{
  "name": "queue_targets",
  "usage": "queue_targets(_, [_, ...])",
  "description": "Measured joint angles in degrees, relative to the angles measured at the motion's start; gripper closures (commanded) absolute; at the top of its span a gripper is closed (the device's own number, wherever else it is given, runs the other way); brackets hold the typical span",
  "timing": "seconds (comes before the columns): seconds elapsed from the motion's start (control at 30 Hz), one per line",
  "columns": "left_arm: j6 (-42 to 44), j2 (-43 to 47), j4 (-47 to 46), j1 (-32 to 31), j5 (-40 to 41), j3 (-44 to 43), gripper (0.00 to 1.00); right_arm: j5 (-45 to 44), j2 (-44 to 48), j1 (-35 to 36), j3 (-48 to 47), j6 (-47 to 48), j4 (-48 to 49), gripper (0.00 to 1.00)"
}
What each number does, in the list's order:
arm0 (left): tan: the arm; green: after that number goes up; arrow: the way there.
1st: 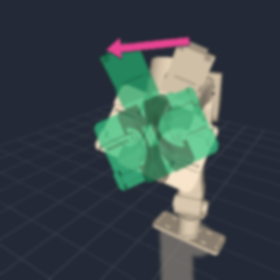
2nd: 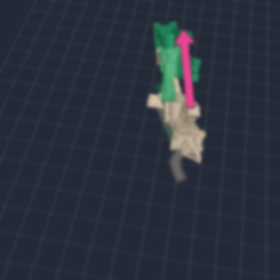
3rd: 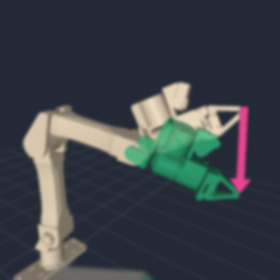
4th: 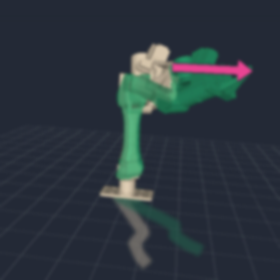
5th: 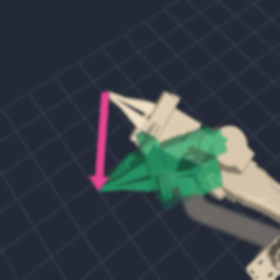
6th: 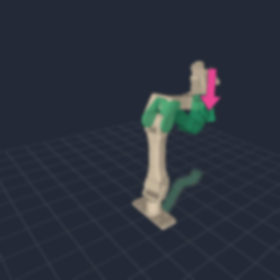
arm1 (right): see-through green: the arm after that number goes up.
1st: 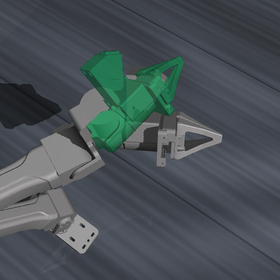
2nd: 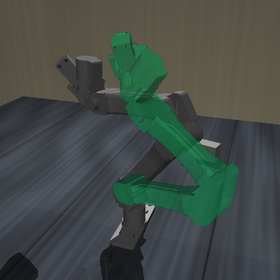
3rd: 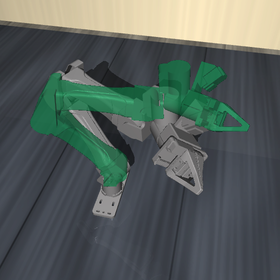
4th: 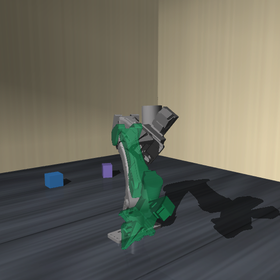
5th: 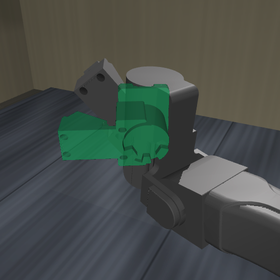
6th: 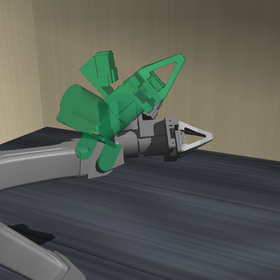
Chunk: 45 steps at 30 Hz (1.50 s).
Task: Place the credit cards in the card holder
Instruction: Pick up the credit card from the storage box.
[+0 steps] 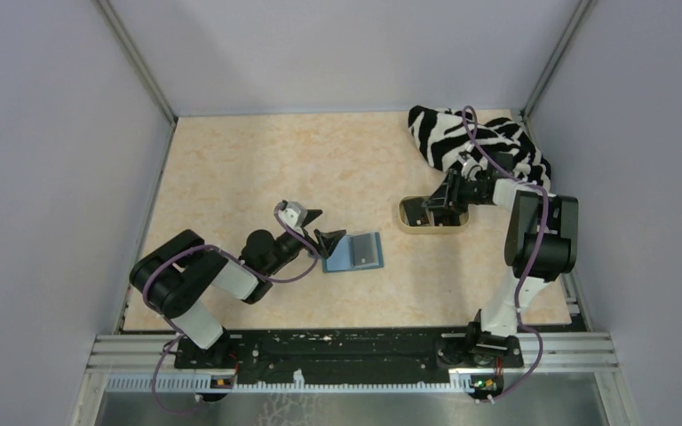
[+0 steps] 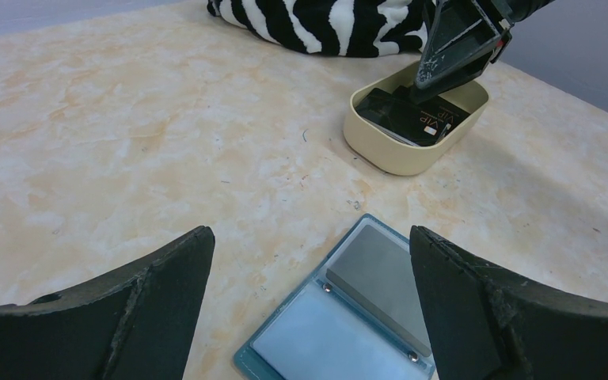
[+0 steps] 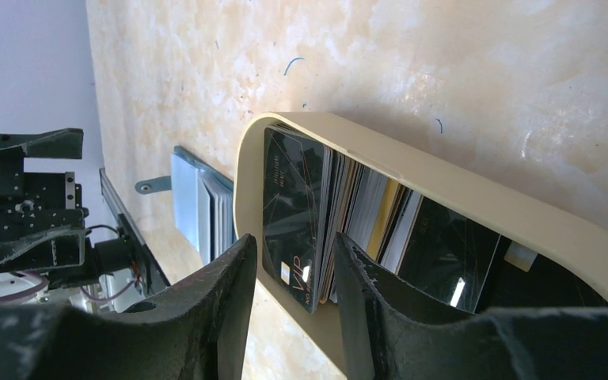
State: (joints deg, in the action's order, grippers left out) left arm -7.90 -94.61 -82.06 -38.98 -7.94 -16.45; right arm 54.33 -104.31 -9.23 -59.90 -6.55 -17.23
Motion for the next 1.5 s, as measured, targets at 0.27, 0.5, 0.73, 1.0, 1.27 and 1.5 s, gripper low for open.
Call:
queue_targets(0.27, [0.0,0.0,0.0,0.0,0.0,0.0,0.01,-0.8,0.0,0.0,0.0,0.3,-0.5,0.57])
queue_targets(0.5, [0.0,0.0,-0.1,0.0,0.0,0.0,0.01,-2.6,0.0,0.0,0.0,0.5,-1.0,0.51])
queue_targets(0.73, [0.0,0.0,-0.1,0.0,0.0,0.0,0.01,-1.8,-1.0,0.7,0.0,0.4,-1.1,0.52])
queue_targets(1.0, [0.0,0.0,-0.2,0.0,0.0,0.0,0.01,1.2,-1.7,1.2,0.0,-0.4,-1.2,0.55])
queue_targets(1.27, [0.0,0.0,-0.2,0.0,0.0,0.0,0.01,4.7,-1.7,1.2,0.0,-2.5,-0.3,0.57])
queue_targets(1.5, [0.0,0.0,-0.2,0.0,0.0,0.0,0.01,8.2,-1.7,1.2,0.2,-4.3,1.7,0.57])
